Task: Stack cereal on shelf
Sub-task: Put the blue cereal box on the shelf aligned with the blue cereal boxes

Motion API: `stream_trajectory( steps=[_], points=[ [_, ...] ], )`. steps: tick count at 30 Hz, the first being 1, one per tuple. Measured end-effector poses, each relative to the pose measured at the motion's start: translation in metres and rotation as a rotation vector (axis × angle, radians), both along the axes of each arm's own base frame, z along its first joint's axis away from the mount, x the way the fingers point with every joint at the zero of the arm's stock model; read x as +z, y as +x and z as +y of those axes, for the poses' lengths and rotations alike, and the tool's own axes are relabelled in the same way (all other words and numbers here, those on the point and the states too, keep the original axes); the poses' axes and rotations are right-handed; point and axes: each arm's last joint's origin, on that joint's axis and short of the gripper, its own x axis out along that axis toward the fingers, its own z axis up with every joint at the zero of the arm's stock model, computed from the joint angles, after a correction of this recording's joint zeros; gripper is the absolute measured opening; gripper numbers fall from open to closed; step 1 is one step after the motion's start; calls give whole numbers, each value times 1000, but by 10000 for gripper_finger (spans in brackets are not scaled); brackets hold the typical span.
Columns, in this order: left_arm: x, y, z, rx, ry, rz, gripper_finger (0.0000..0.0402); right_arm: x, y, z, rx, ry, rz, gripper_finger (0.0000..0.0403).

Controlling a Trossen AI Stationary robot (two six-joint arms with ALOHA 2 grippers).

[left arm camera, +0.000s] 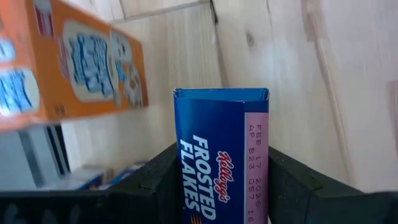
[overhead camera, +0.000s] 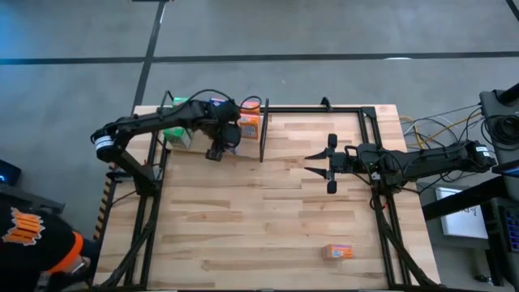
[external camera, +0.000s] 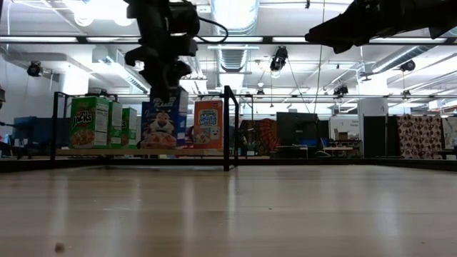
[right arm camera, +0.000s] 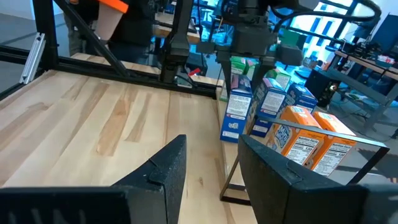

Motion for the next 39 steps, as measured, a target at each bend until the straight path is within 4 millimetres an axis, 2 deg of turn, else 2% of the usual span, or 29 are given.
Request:
stream_trajectory(
  steps=[13,22,28,39],
  points=[
    [11,-27,10,131,-28,3,165,0,0,0,-1,9,0,134],
    [-1,-53,3,157,-2,-53,165,-1,0,0,0,9,13,134],
    [-6,-60,4,162,60,-91,165,-1,0,0,-1,9,11,134],
    [-16,-63,10,222,36,-76,165,1,0,0,-1,15,8,134]
  ],
)
